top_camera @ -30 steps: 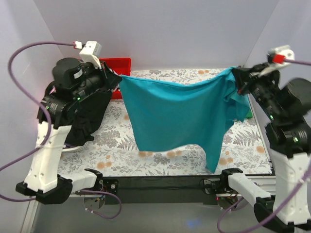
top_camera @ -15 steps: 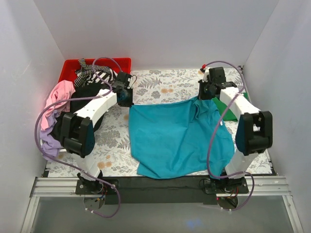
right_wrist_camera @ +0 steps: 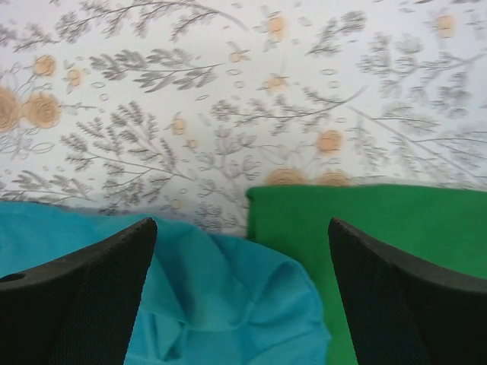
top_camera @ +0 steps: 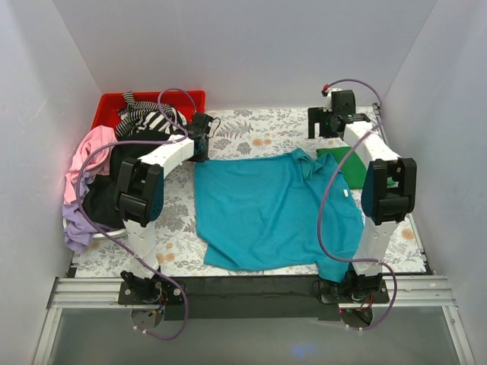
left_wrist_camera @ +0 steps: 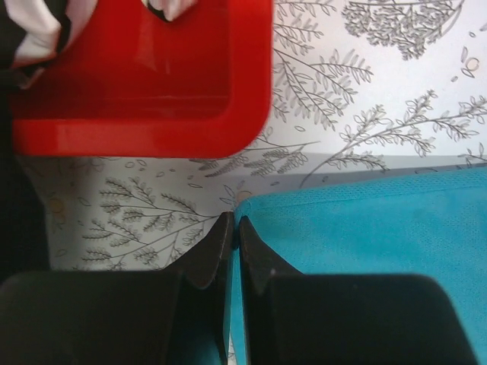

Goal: Fold and stack the t-shirts
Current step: Flatten the tshirt out

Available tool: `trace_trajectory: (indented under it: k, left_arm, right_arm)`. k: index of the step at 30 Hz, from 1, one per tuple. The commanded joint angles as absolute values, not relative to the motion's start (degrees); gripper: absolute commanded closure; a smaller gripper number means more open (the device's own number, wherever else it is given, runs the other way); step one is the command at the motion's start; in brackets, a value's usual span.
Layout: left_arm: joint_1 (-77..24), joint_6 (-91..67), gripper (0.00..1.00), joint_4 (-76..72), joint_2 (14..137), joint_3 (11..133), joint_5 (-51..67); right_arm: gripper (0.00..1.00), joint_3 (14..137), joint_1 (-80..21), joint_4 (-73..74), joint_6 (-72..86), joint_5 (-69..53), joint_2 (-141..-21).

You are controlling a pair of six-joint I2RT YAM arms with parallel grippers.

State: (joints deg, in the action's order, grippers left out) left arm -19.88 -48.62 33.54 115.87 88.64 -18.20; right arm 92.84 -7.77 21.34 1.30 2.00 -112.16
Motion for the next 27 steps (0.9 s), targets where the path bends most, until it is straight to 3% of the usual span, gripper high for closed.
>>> trace_trajectory:
  k: [1,9,12,21,27]
  left_arm:
    - [-19.07,-47.20,1.00,31.20,112.15,89.12,-21.01]
    - [-18.90,-46.93,1.00,31.11,112.94,88.16,-22.06]
    - [-18.98,-47.37,1.00,30.94,113.03,87.98,-22.50]
    - [-18.98,-47.28,1.00,31.20,112.94,88.16,-21.53]
    - [-18.98,-47.29,1.00,31.38,112.41,87.80,-22.32]
  right_arm:
    - [0.02,91.68,-5.10,21.27,-1.48,7.03,-106.17]
    - [0.21,86.05,-1.67,25.40,3.77,-2.98,-105.91]
    - [0.35,84.64,-0.62,25.31,6.49,-9.13,-107.22]
    - [0.35,86.39,1.76,25.31,7.65,-14.23,-111.35]
    - [0.46,86.31,1.76,25.14,9.05,-19.07,-112.15]
